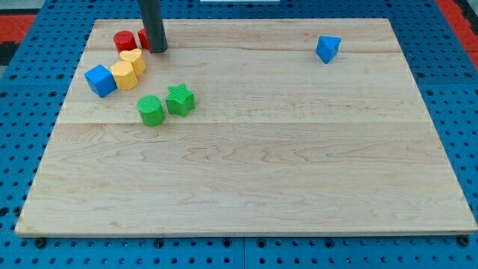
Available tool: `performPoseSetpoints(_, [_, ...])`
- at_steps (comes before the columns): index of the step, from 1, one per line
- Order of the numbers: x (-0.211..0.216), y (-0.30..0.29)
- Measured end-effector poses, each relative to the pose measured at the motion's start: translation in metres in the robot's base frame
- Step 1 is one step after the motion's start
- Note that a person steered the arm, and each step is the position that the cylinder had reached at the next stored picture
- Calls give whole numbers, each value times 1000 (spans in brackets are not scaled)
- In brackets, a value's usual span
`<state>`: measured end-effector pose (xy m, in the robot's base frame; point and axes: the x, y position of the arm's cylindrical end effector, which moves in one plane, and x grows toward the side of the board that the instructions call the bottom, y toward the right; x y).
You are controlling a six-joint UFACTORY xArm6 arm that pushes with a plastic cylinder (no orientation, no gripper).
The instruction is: Nudge the green star down a bit
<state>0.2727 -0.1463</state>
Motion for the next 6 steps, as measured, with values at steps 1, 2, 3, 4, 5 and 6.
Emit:
performPoseSetpoints(1, [-2,0])
performPoseSetpoints(2, [3,0])
performPoseSetpoints(3, [6,1])
performPoseSetpoints(4, [14,7])
performPoseSetpoints(5, [39,25])
performPoseSetpoints(6, [67,35])
